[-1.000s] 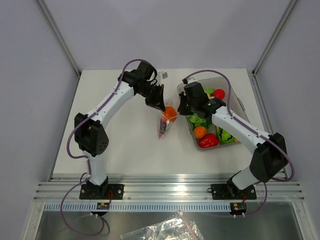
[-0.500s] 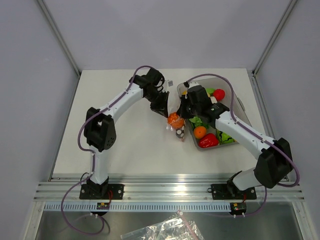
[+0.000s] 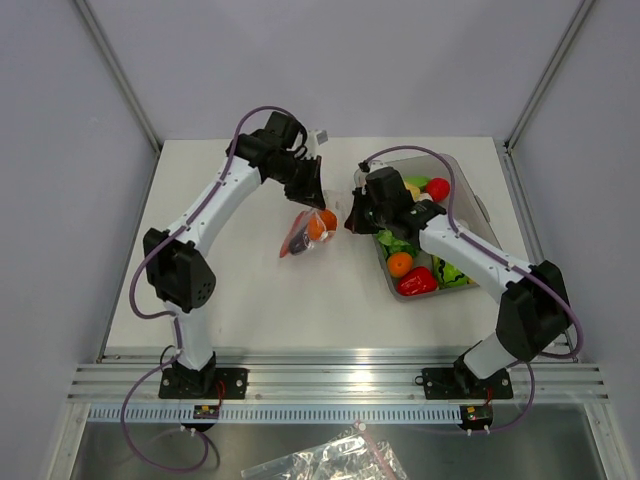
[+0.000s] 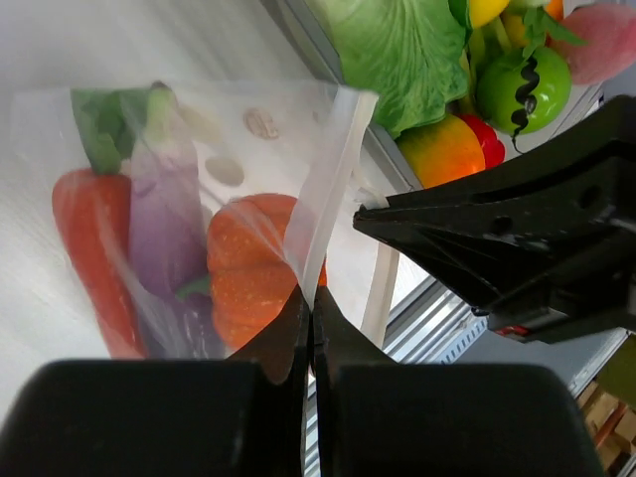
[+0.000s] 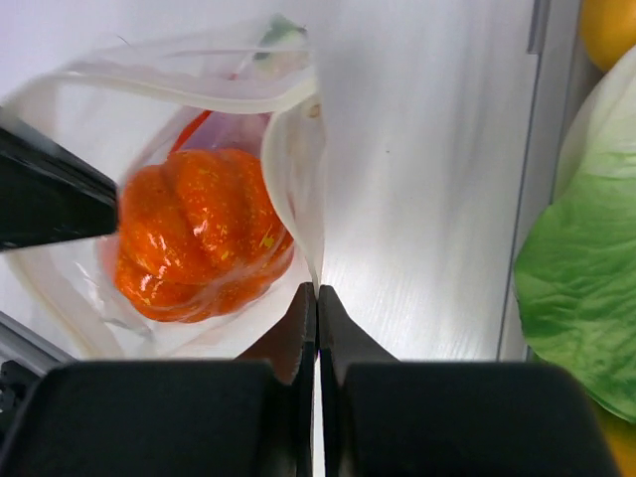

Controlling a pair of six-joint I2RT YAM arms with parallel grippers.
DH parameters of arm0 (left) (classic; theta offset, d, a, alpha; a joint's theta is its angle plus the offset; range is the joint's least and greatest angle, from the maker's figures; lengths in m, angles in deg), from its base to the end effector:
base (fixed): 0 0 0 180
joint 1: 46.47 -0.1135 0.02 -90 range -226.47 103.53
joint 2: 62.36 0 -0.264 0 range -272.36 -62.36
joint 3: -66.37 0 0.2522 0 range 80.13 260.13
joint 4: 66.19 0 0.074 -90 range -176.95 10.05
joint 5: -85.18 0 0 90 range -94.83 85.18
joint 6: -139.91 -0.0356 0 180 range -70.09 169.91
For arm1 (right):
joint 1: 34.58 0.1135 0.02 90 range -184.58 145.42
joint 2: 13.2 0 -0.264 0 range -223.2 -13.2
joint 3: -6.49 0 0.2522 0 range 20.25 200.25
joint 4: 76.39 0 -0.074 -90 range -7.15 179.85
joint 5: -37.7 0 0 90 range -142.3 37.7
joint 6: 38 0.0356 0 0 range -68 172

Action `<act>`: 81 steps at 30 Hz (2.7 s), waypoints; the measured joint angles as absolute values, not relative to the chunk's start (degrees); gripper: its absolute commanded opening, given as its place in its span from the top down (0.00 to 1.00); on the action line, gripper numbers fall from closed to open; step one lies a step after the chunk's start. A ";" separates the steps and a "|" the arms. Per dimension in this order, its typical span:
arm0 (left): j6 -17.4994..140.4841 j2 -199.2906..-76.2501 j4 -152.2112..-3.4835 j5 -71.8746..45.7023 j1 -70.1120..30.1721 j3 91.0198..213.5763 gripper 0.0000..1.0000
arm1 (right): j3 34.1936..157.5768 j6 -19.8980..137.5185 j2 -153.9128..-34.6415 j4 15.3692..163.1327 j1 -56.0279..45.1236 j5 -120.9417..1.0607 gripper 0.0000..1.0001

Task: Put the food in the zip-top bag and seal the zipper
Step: Adjust the zipper food storage bag at the center of the board.

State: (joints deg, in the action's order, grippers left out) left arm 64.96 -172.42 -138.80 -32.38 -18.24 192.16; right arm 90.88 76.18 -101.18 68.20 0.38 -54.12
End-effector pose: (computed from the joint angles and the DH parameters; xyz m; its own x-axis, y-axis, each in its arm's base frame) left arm 0.3543 -0.2089 0.3414 -0.8793 0.2108 -0.4270 0.4284 0.7417 -0.5161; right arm 0.2842 0.2001 0.2926 -0.7134 0.0008 -0.7008 -0.3297 0.8821 0.3366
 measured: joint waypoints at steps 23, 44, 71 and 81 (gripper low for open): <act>59.26 -171.29 -133.64 -40.97 -21.34 178.91 1.00 | 89.48 73.16 -95.15 67.24 2.37 -51.68 0.40; 56.72 -171.27 -133.47 -43.57 -21.34 180.03 1.00 | 105.18 65.86 -109.40 58.60 -1.06 -56.77 0.57; 49.84 -137.96 -109.95 -28.57 -20.84 150.91 0.12 | 105.64 86.89 -114.06 59.98 -5.30 -63.33 1.00; 50.38 -120.67 -82.19 -15.52 -12.14 116.75 0.24 | 107.58 88.99 -114.75 60.04 -5.39 -66.39 1.00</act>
